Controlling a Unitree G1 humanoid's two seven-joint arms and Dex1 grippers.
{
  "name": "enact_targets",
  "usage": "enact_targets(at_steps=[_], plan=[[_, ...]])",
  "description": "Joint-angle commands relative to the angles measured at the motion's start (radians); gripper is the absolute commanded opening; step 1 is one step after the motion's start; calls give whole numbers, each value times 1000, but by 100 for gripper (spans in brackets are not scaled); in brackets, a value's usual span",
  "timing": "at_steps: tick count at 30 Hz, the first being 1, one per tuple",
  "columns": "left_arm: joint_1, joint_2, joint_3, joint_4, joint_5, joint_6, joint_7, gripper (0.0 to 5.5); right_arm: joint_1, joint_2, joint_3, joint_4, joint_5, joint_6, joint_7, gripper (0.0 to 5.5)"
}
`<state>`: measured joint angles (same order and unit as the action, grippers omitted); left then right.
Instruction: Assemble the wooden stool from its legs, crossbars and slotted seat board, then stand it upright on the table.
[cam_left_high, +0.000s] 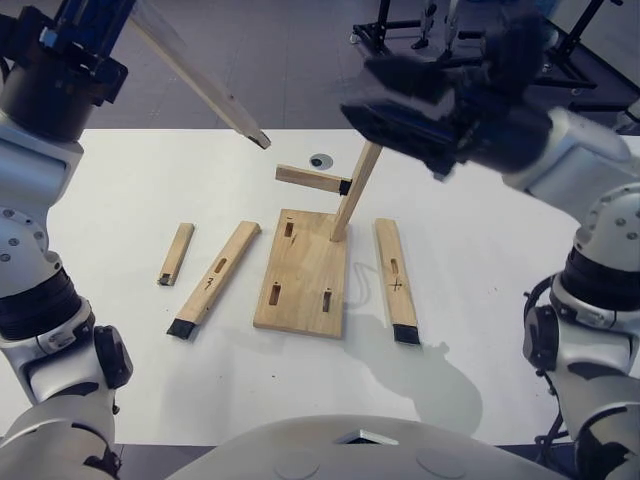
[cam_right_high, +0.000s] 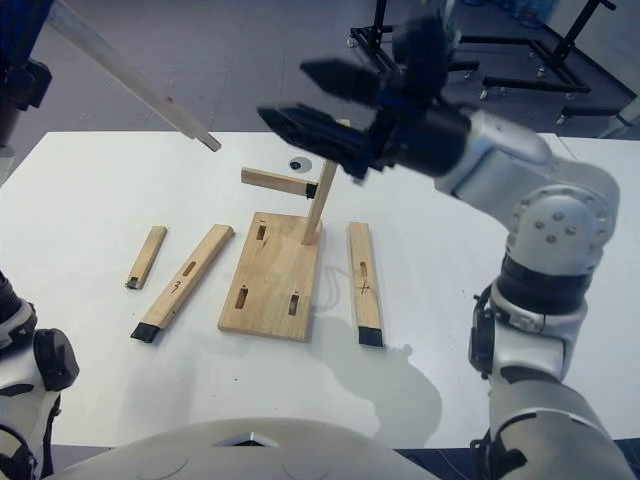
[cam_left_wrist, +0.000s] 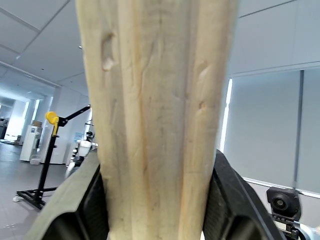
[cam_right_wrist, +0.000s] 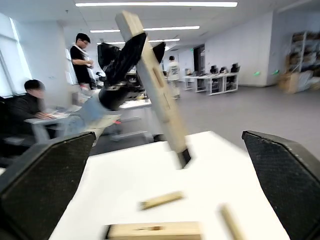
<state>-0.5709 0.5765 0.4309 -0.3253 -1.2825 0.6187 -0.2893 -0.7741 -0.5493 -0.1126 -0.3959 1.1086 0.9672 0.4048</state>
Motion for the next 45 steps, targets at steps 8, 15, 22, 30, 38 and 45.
enact_targets(at_steps=[8, 15, 22, 30, 38, 45], plan=[[-7, -53, -51, -45, 23, -9, 37, 201, -4, 166, 442, -99, -493, -155, -77, 540], [14, -64, -65, -70, 22, -3, 40, 201, -36, 206, 463, 18, -700, -215, -103, 540], [30, -71, -79, -88, 37, -5, 42, 201, -43, 219, 446, 71, -795, -222, -77, 540], [35, -76, -85, -96, 51, -2, 44, 201, -37, 233, 406, 65, -806, -200, -43, 540], [28, -76, -101, -72, 127, -15, 45, 201, 13, 220, 382, -58, -727, -139, 57, 540], [16, -43, -77, 8, 175, -13, 19, 201, 18, 40, 144, -54, -563, -36, 218, 540]])
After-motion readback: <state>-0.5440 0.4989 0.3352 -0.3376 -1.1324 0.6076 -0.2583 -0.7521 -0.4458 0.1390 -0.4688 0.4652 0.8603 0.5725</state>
